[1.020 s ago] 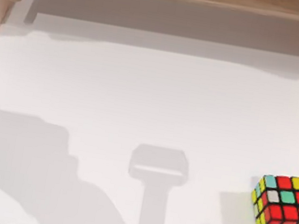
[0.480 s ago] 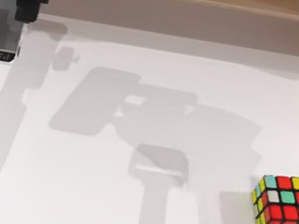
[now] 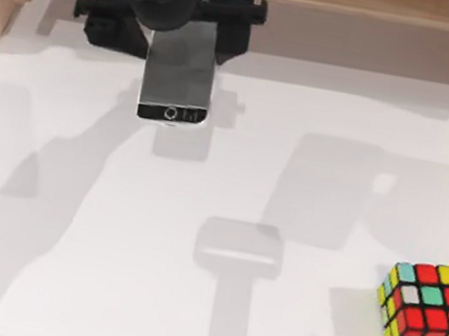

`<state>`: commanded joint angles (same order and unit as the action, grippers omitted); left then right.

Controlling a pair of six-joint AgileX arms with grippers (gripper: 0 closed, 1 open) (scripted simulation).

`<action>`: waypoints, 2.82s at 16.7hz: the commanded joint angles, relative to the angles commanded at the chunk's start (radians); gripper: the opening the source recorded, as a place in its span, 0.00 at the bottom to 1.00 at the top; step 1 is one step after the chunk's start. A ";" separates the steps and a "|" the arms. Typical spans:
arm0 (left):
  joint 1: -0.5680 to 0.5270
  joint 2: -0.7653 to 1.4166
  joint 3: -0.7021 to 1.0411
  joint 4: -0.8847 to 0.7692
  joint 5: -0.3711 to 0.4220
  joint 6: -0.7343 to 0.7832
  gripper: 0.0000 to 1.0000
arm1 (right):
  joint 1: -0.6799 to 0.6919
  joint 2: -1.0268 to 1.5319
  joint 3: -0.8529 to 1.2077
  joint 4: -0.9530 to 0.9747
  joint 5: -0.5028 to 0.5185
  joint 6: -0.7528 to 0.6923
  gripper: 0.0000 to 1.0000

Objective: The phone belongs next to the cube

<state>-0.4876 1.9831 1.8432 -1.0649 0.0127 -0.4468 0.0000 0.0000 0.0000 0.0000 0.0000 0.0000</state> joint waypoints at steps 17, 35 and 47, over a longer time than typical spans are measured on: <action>-0.472 0.256 0.090 -0.196 -0.017 -0.482 0.00 | 0.000 0.000 0.000 0.000 0.000 0.000 1.00; -0.470 0.238 0.049 -0.102 -0.022 -0.485 0.00 | 0.000 0.000 0.000 0.000 0.000 0.000 1.00; -0.472 0.283 -0.063 -0.001 -0.017 -0.481 0.00 | 0.000 0.000 0.000 0.000 0.000 0.000 1.00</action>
<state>-0.9591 2.2659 1.7805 -1.0654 -0.0044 -0.9276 0.0000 0.0000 0.0000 0.0000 0.0000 0.0000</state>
